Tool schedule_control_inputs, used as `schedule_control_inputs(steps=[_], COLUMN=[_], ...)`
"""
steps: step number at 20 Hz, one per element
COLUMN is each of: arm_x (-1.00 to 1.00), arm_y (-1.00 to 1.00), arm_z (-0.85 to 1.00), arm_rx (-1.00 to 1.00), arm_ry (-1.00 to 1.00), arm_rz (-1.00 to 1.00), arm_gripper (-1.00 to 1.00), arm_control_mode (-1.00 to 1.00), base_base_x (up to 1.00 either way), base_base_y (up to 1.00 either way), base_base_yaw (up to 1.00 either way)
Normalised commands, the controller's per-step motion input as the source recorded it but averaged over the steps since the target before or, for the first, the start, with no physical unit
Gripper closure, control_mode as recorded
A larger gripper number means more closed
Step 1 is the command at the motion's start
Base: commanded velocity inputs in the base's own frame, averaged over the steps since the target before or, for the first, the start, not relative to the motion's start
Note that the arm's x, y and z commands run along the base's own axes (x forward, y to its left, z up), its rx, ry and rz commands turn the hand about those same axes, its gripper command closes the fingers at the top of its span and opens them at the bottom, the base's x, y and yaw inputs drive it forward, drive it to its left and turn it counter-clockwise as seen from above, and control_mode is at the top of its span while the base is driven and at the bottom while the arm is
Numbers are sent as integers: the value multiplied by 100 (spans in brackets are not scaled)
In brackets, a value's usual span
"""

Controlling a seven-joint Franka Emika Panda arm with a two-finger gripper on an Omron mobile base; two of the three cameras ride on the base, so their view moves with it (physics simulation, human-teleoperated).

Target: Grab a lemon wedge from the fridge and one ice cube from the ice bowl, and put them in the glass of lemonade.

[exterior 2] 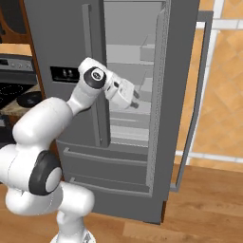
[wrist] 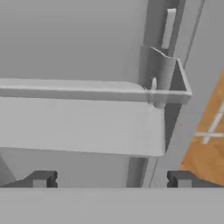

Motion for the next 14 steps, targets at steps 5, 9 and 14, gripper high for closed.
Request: schedule_control_inputs(steps=[5, 9, 14], arm_x=[-71, -56, -50], arm_y=[91, 100, 90], arm_z=[0, 9, 18], arm_rx=[-9, -20, -16], arm_ry=[0, 1, 5], arm_rz=[14, 32, 34], arm_gripper=[-100, -100, -100], arm_control_mode=[-100, -100, -100], base_base_x=[0, 0, 0], base_base_y=[0, 0, 0], base_base_yaw=[0, 0, 0])
